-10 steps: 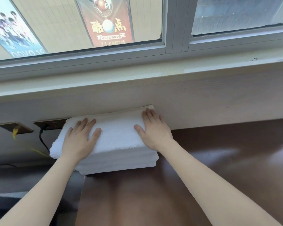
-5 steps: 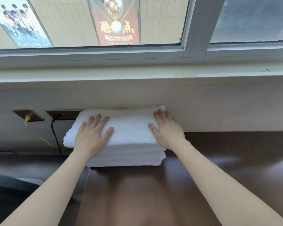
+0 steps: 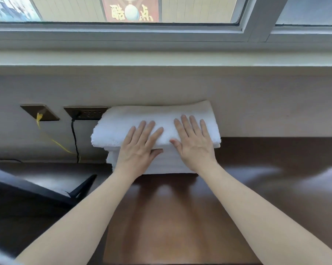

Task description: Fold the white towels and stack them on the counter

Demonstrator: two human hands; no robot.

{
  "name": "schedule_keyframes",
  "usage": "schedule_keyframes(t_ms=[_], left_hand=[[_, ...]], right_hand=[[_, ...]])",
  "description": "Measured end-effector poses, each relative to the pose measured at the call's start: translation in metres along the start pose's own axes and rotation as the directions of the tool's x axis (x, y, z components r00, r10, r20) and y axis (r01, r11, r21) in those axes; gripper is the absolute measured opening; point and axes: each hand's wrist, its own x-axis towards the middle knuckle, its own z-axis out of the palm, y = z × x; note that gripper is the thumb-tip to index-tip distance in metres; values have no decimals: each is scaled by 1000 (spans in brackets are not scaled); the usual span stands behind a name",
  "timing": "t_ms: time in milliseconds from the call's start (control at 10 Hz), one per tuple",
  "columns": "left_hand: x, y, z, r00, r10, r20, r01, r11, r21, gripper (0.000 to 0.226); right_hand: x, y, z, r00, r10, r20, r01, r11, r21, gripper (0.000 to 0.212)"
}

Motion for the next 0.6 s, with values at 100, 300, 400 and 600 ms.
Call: schedule_keyframes(t_ms=[100, 300, 400, 600], left_hand=[[11, -5, 1, 1000, -7, -1, 7, 1000, -20, 63], [5, 4, -7, 995, -52, 87, 52, 999, -5, 65], [-6, 7, -23, 971, -160, 176, 158, 987, 21, 73], [-38, 33, -66, 907, -204, 367, 177, 978, 107, 92]], right_hand=[[-2, -8, -9, 997, -8, -80, 13, 998, 63, 63], [-23, -1, -3, 989, -11, 147, 23, 997, -77, 70], [-18, 2, -17, 982, 14, 187, -4, 999, -52, 69], [-59, 10, -56, 972, 57, 228, -63, 998, 19, 70]])
